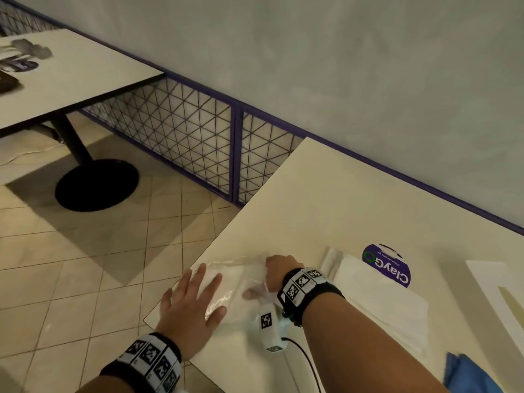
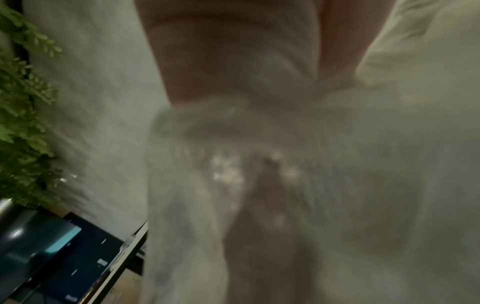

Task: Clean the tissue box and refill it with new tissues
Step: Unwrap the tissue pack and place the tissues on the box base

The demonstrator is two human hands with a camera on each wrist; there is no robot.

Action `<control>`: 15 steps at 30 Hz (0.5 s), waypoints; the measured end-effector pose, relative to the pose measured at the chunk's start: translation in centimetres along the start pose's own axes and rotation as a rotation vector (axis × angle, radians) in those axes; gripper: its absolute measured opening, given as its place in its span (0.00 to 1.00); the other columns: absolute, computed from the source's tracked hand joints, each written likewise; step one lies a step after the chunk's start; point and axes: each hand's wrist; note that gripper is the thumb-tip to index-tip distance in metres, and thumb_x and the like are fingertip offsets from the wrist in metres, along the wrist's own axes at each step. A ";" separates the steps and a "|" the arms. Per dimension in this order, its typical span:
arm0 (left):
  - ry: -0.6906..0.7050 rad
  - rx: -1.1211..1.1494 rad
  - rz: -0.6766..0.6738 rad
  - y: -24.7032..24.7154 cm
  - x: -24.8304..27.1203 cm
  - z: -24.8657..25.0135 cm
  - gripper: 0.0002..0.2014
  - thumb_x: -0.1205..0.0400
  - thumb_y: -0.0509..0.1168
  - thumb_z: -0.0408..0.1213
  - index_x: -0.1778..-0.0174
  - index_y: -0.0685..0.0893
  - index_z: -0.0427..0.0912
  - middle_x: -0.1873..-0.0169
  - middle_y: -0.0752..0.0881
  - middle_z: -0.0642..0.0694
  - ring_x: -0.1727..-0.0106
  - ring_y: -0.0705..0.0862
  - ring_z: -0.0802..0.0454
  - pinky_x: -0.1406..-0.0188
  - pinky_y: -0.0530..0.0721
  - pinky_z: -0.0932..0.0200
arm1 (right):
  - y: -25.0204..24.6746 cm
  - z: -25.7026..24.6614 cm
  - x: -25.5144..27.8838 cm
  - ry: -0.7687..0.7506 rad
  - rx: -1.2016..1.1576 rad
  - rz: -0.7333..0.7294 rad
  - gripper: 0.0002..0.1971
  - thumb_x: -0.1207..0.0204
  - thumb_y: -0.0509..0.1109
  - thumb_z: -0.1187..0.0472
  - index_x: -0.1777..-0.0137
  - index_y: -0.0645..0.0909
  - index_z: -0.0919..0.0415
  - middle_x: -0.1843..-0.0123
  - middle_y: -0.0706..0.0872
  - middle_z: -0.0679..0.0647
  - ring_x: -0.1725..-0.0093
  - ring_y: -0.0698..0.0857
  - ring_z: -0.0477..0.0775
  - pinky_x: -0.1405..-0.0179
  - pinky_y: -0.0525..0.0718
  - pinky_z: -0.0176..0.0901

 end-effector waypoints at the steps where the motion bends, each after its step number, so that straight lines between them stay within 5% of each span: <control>1: 0.007 -0.006 -0.002 0.1 0.0 0.0 0.44 0.35 0.19 0.74 0.20 0.41 0.68 0.20 0.30 0.58 0.17 0.35 0.50 0.22 0.46 0.39 | 0.1 0.1 0.0 0.000 -0.035 -0.022 0.50 0.60 0.74 0.26 0.36 0.76 0.51 0.40 0.84 0.54 0.43 0.83 0.62 0.42 0.83 0.53; 5: 0.026 -0.017 -0.004 0.2 0.1 -0.4 0.42 0.34 0.21 0.73 0.21 0.39 0.68 0.23 0.27 0.59 0.17 0.35 0.50 0.21 0.45 0.40 | -0.7 0.3 0.6 -0.040 -0.247 -0.098 0.30 0.50 0.85 0.41 0.50 0.82 0.53 0.56 0.86 0.48 0.51 0.87 0.57 0.52 0.84 0.45; 9: 0.018 -0.001 0.006 0.3 0.1 -0.5 0.38 0.29 0.28 0.73 0.21 0.39 0.68 0.20 0.29 0.57 0.17 0.35 0.49 0.21 0.46 0.40 | -1.3 0.8 1.4 -0.025 -0.452 -0.112 0.33 0.50 0.86 0.46 0.44 0.85 0.59 0.47 0.89 0.53 0.49 0.87 0.55 0.49 0.87 0.46; 12: 0.006 0.034 0.029 0.3 0.2 -0.4 0.37 0.28 0.30 0.71 0.20 0.40 0.68 0.20 0.30 0.57 0.17 0.35 0.50 0.22 0.46 0.40 | -0.4 1.7 2.3 0.014 -0.666 -0.178 0.30 0.49 0.86 0.50 0.47 0.87 0.63 0.50 0.92 0.59 0.57 0.90 0.57 0.56 0.91 0.48; 15: -0.007 0.054 0.048 0.5 0.3 -0.3 0.37 0.28 0.30 0.70 0.20 0.40 0.67 0.19 0.32 0.57 0.17 0.35 0.50 0.21 0.45 0.41 | 1.0 2.7 2.9 0.059 -0.928 -0.228 0.24 0.40 0.83 0.60 0.43 0.85 0.64 0.45 0.90 0.63 0.46 0.89 0.64 0.47 0.89 0.56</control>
Point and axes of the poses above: each hand's wrist, its own x-axis away from the middle knuckle, its own y-axis out of the palm, z = x × y
